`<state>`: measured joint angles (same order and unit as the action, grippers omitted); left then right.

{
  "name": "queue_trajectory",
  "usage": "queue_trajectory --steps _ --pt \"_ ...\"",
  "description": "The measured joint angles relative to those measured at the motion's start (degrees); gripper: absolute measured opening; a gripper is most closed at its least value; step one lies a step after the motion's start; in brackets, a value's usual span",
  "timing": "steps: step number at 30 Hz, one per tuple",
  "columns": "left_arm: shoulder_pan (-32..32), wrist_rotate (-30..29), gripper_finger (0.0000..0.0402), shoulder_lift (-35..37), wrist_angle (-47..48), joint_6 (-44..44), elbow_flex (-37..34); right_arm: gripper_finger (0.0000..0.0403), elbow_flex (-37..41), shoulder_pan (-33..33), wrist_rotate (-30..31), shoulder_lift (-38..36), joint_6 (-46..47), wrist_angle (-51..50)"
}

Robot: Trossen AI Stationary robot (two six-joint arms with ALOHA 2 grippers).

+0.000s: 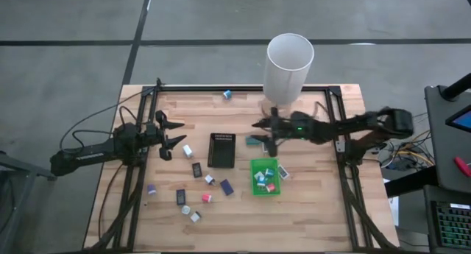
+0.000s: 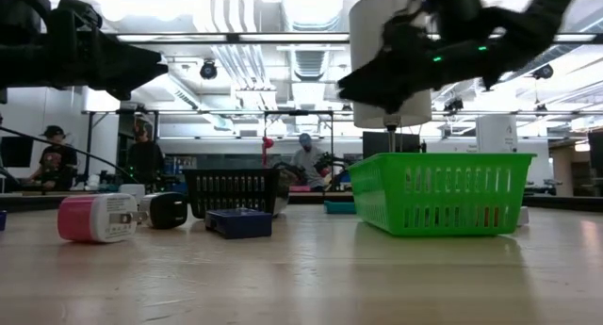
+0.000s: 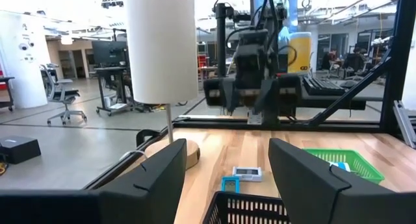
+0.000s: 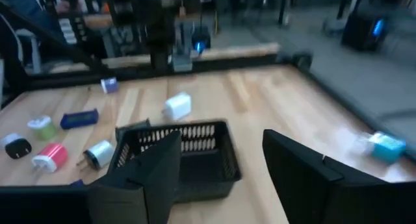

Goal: Pick & Place Office items
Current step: Put the blue charger adapter into the green bin

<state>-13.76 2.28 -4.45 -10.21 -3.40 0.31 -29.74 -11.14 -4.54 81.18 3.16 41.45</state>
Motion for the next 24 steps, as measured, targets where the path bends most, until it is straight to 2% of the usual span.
queue_trajectory --steps 5,9,19,24 --pt "-0.01 -0.01 0.0225 0.00 0.01 0.00 0.01 0.0237 7.98 -2.52 -0.33 -10.34 -0.71 1.48" --pt "-0.01 -0.02 0.0225 0.00 -0.01 0.00 0.00 0.0246 11.65 -3.51 -3.26 -15.84 0.71 1.55" --pt "0.00 -0.02 0.0225 0.00 -0.01 0.00 -0.01 0.0251 11.77 -3.49 -3.48 -17.33 -0.53 -0.33" --pt "0.00 -0.01 0.0225 0.00 0.01 0.00 0.00 0.0254 11.02 -3.49 -3.47 -17.39 1.81 -0.56"
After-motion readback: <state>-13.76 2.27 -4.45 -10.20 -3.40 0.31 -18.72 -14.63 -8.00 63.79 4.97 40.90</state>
